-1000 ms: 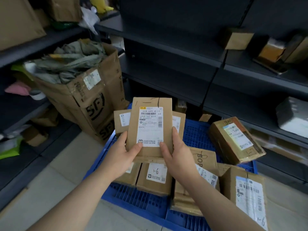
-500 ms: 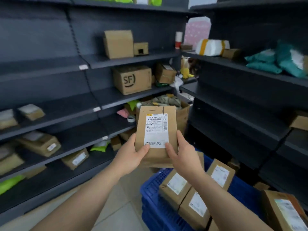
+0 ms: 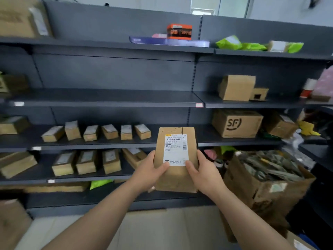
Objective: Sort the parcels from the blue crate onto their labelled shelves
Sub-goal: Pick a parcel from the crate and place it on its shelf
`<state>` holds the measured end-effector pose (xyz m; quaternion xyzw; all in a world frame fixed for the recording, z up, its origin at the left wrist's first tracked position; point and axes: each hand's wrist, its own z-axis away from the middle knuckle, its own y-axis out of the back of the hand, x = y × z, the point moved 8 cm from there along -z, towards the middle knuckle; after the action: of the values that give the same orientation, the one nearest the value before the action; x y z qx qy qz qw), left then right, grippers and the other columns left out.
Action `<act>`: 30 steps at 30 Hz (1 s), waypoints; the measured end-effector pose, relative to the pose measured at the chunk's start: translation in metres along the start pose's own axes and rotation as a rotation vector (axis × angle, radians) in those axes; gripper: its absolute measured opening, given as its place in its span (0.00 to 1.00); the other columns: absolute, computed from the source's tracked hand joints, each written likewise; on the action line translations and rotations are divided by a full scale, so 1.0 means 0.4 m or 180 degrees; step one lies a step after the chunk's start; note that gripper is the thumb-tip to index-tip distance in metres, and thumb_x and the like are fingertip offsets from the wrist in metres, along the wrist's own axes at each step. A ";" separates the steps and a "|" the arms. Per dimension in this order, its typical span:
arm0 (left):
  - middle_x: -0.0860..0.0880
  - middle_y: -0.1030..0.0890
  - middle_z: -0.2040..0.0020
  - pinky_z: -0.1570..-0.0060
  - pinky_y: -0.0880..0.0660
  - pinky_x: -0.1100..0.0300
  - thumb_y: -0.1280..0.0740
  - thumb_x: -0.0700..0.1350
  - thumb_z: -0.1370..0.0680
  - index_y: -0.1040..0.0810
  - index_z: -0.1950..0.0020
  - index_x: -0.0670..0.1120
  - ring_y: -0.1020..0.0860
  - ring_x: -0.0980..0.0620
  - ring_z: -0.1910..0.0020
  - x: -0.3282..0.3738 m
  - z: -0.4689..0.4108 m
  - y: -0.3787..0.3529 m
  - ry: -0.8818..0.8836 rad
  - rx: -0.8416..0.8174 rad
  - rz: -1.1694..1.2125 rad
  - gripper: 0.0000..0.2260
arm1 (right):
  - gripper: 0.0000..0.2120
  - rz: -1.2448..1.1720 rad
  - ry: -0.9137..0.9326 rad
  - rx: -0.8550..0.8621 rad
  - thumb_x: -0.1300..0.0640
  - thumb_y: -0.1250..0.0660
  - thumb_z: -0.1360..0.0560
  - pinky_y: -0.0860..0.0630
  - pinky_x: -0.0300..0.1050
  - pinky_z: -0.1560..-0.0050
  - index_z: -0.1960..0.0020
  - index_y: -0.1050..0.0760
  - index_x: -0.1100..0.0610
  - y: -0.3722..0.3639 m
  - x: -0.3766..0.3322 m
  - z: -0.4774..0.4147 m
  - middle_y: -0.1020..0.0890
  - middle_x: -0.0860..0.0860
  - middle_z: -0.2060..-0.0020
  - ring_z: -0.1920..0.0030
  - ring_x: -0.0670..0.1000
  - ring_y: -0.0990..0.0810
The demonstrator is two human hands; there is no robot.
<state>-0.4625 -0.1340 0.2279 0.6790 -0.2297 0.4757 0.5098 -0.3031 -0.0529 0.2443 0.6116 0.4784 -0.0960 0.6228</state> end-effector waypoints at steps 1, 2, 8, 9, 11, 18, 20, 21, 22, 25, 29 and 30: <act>0.57 0.27 0.35 0.40 0.26 0.51 0.35 0.53 0.22 0.38 0.28 0.55 0.27 0.55 0.39 -0.024 -0.020 0.041 0.0043 0.0010 -0.0014 0.24 | 0.21 -0.0056 -0.0033 -0.0068 0.46 0.40 0.22 0.26 0.36 0.56 0.31 0.37 0.48 -0.044 -0.022 -0.031 0.23 0.42 0.41 0.51 0.42 0.25; 0.57 0.27 0.35 0.39 0.26 0.51 0.35 0.53 0.22 0.38 0.27 0.55 0.27 0.54 0.38 -0.051 -0.040 0.079 0.0101 0.0008 -0.0028 0.25 | 0.20 -0.0113 -0.0071 -0.0121 0.46 0.40 0.22 0.25 0.37 0.55 0.32 0.36 0.48 -0.088 -0.038 -0.062 0.23 0.42 0.41 0.50 0.42 0.25; 0.56 0.26 0.34 0.40 0.25 0.51 0.34 0.54 0.23 0.37 0.27 0.55 0.26 0.55 0.40 -0.197 -0.173 0.224 0.0364 -0.0091 -0.0046 0.25 | 0.18 -0.0352 -0.0305 -0.0339 0.47 0.40 0.22 0.24 0.38 0.53 0.34 0.34 0.50 -0.293 -0.083 -0.202 0.23 0.44 0.41 0.47 0.43 0.24; 0.56 0.26 0.34 0.39 0.25 0.51 0.33 0.53 0.23 0.37 0.27 0.54 0.26 0.54 0.39 -0.216 -0.196 0.231 0.0405 -0.0112 -0.0044 0.26 | 0.18 -0.0373 -0.0354 -0.0367 0.48 0.40 0.22 0.26 0.36 0.54 0.34 0.34 0.50 -0.314 -0.081 -0.221 0.23 0.44 0.40 0.47 0.43 0.25; 0.55 0.26 0.34 0.39 0.26 0.51 0.33 0.53 0.23 0.36 0.28 0.54 0.26 0.53 0.39 -0.247 -0.243 0.233 0.0469 -0.0169 -0.0020 0.25 | 0.17 -0.0396 -0.0465 -0.0415 0.48 0.39 0.22 0.27 0.35 0.55 0.34 0.34 0.50 -0.349 -0.064 -0.263 0.23 0.44 0.40 0.46 0.43 0.25; 0.54 0.25 0.35 0.39 0.25 0.49 0.31 0.51 0.24 0.35 0.29 0.54 0.25 0.53 0.39 -0.322 -0.430 0.178 0.0615 -0.0321 0.0161 0.25 | 0.20 -0.0225 -0.0682 -0.0677 0.46 0.38 0.23 0.28 0.37 0.55 0.33 0.35 0.48 -0.404 0.058 -0.442 0.32 0.49 0.40 0.50 0.45 0.26; 0.55 0.25 0.36 0.40 0.25 0.48 0.31 0.50 0.25 0.35 0.29 0.56 0.25 0.53 0.40 -0.340 -0.497 0.148 0.0711 -0.0360 0.0285 0.25 | 0.20 -0.0315 -0.0716 -0.0780 0.48 0.36 0.24 0.29 0.38 0.55 0.33 0.35 0.48 -0.409 0.100 -0.504 0.33 0.49 0.40 0.50 0.45 0.26; 0.55 0.24 0.36 0.40 0.25 0.49 0.31 0.49 0.25 0.35 0.29 0.56 0.25 0.53 0.41 -0.345 -0.533 0.132 0.0756 -0.0383 0.0333 0.25 | 0.20 -0.0360 -0.0716 -0.0821 0.49 0.36 0.24 0.28 0.39 0.53 0.33 0.35 0.47 -0.410 0.120 -0.538 0.33 0.49 0.40 0.51 0.45 0.27; 0.55 0.24 0.37 0.40 0.25 0.50 0.30 0.48 0.25 0.35 0.29 0.55 0.24 0.53 0.41 -0.347 -0.572 0.116 0.0780 -0.0404 0.0370 0.25 | 0.21 -0.0404 -0.0713 -0.0861 0.50 0.35 0.25 0.28 0.40 0.51 0.33 0.35 0.47 -0.410 0.142 -0.576 0.33 0.49 0.40 0.50 0.45 0.27; 0.58 0.24 0.42 0.45 0.25 0.56 0.30 0.47 0.24 0.34 0.29 0.55 0.25 0.56 0.45 -0.336 -0.697 0.067 0.0819 -0.0384 0.0437 0.25 | 0.20 -0.0492 -0.0685 -0.0921 0.50 0.35 0.25 0.28 0.43 0.47 0.34 0.34 0.46 -0.403 0.213 -0.702 0.32 0.48 0.41 0.49 0.45 0.27; 0.55 0.25 0.38 0.45 0.28 0.59 0.30 0.45 0.24 0.36 0.28 0.53 0.27 0.57 0.46 -0.324 -0.858 0.010 0.0839 -0.0260 0.0317 0.27 | 0.14 -0.0775 -0.0611 -0.1021 0.53 0.34 0.25 0.25 0.43 0.44 0.41 0.31 0.43 -0.393 0.305 -0.861 0.25 0.47 0.42 0.45 0.47 0.24; 0.55 0.25 0.36 0.45 0.29 0.60 0.30 0.45 0.24 0.36 0.28 0.52 0.28 0.57 0.46 -0.324 -0.895 -0.005 0.0817 -0.0254 0.0287 0.27 | 0.14 -0.0851 -0.0582 -0.1066 0.54 0.34 0.25 0.24 0.40 0.47 0.42 0.31 0.43 -0.395 0.325 -0.896 0.24 0.47 0.43 0.45 0.46 0.23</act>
<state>-0.6657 0.1704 0.1227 0.5808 -0.2116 0.5715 0.5397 -0.5176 0.2767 0.1194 0.4196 0.5060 -0.1518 0.7381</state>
